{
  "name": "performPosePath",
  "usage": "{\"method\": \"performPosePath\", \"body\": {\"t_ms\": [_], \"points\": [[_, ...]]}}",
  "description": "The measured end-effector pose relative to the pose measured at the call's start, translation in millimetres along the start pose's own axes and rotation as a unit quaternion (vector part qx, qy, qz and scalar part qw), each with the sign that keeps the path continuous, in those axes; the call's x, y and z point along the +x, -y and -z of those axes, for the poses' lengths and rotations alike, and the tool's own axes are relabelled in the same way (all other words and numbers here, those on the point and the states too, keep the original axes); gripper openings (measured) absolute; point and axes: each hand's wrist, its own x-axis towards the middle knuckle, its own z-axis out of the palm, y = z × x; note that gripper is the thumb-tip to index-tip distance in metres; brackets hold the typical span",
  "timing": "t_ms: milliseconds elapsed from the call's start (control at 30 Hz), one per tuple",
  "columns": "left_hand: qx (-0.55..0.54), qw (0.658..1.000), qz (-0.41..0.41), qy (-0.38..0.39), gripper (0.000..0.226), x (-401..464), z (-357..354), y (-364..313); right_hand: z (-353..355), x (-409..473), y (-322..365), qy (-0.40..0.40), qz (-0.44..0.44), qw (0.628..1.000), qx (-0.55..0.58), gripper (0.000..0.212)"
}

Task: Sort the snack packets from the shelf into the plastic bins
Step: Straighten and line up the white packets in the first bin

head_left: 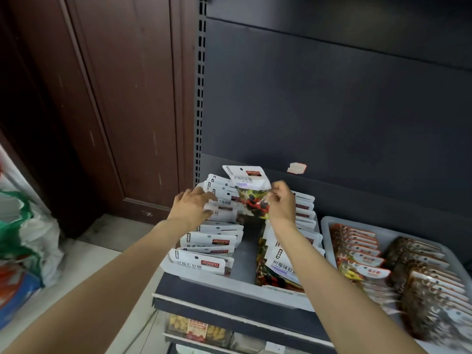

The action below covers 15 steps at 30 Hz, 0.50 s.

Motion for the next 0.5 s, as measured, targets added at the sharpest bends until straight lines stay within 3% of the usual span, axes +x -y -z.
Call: {"method": "performPosePath", "body": {"t_ms": [133, 233, 300, 400, 500], "points": [[-0.018, 0.997, -0.054, 0.055, 0.023, -4, 1, 10, -5, 3, 2, 0.027, 0.025, 0.999, -0.021, 0.018], [-0.052, 0.996, -0.067, 0.035, 0.020, -9, -3, 18, -18, 2, 1, 0.083, 0.015, 0.996, 0.011, 0.016], [-0.100, 0.994, -0.041, 0.012, 0.016, -12, -3, 22, -28, 1, -3, 0.119, -0.005, 0.993, 0.020, 0.016], [-0.156, 0.987, -0.012, -0.019, 0.012, -12, -5, 24, -40, 3, -13, 0.166, -0.008, 0.983, -0.077, 0.019], [-0.205, 0.975, 0.076, -0.038, 0.034, -10, -2, 17, -46, 5, -13, 0.187, 0.024, 0.973, -0.130, 0.023]]}}
